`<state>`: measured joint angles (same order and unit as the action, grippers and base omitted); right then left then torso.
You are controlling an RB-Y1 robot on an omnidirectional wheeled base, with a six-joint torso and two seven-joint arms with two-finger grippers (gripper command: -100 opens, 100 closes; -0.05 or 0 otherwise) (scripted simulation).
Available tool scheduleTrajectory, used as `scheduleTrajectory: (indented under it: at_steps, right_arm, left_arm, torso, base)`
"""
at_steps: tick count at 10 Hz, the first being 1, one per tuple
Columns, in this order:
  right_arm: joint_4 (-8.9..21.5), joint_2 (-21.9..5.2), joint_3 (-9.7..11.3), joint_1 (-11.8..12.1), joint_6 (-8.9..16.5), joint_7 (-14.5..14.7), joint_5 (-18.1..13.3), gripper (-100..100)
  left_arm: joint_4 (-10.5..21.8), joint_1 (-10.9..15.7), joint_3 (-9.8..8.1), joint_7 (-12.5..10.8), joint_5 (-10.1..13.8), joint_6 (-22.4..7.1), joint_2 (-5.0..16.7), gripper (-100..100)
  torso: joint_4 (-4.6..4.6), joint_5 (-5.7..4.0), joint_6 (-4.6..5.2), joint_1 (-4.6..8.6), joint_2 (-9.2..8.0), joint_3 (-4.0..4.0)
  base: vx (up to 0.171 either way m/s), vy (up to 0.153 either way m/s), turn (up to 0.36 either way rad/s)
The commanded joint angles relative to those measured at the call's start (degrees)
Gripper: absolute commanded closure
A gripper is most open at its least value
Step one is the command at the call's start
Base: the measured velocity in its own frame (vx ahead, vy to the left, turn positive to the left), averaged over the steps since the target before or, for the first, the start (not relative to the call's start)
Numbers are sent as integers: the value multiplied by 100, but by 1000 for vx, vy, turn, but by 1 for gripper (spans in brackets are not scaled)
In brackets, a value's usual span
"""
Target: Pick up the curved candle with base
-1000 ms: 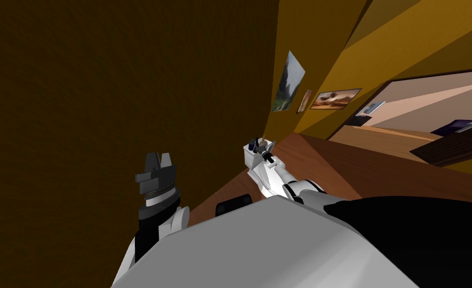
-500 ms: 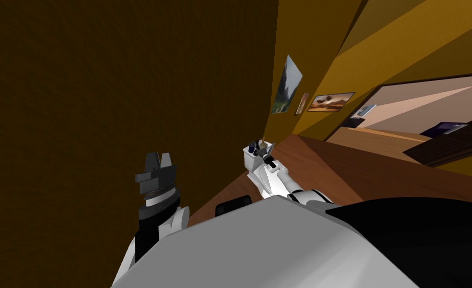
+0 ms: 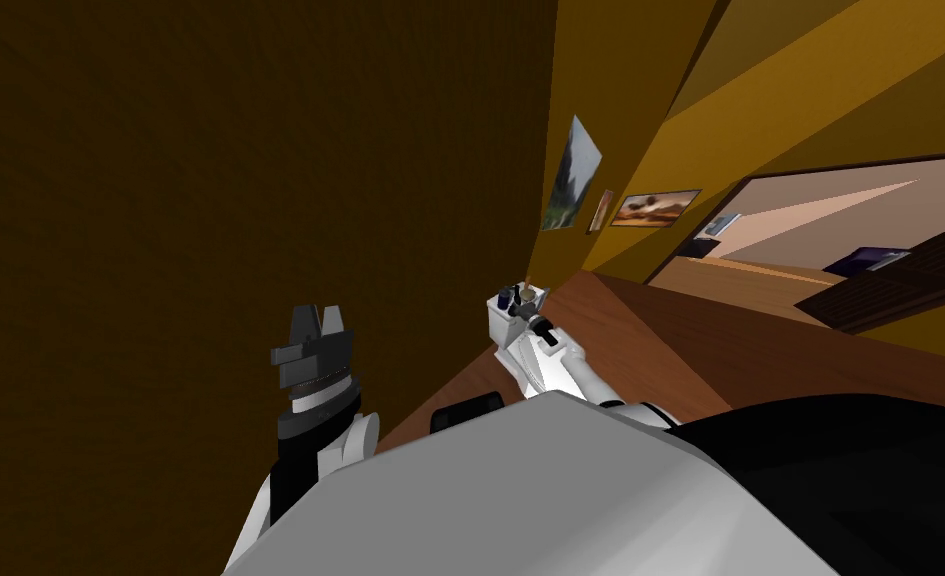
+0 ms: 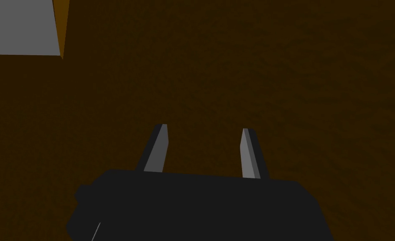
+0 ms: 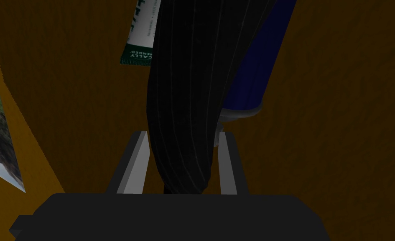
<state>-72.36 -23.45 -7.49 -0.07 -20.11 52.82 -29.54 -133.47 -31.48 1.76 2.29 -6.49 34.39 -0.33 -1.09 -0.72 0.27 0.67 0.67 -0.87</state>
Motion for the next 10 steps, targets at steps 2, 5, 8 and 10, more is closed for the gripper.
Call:
scheduleTrajectory:
  at_steps: [2, 5, 8, 10]
  right_arm:
    - [-438, 109, -26, 419, 19, -165, -198, 100]
    - [-928, 189, -44, 868, 52, -322, -368, 100]
    - [-1454, 268, -62, 1317, 85, -479, -539, 100]
    - [-1782, 268, -62, 1514, 85, -479, -539, 100]
  left_arm:
    - [0, 0, 0, 0, 0, 0, 0, 0]
    - [0, 0, 0, 0, 0, 0, 0, 0]
    - [0, 0, 0, 0, 0, 0, 0, 0]
    - [0, 0, 0, 0, 0, 0, 0, 0]
  torso:
    - [-1, -2, -2, 2, -5, 1]
    - [-10, -8, 2, 12, 2, -7]
    - [-13, -9, 5, 19, 8, -11]
    - [-15, -10, 9, 21, 14, -15]
  base:
    - [63, -15, -28]
    - [66, -8, -26]
    - [70, -4, -27]
    - [56, -5, -20]
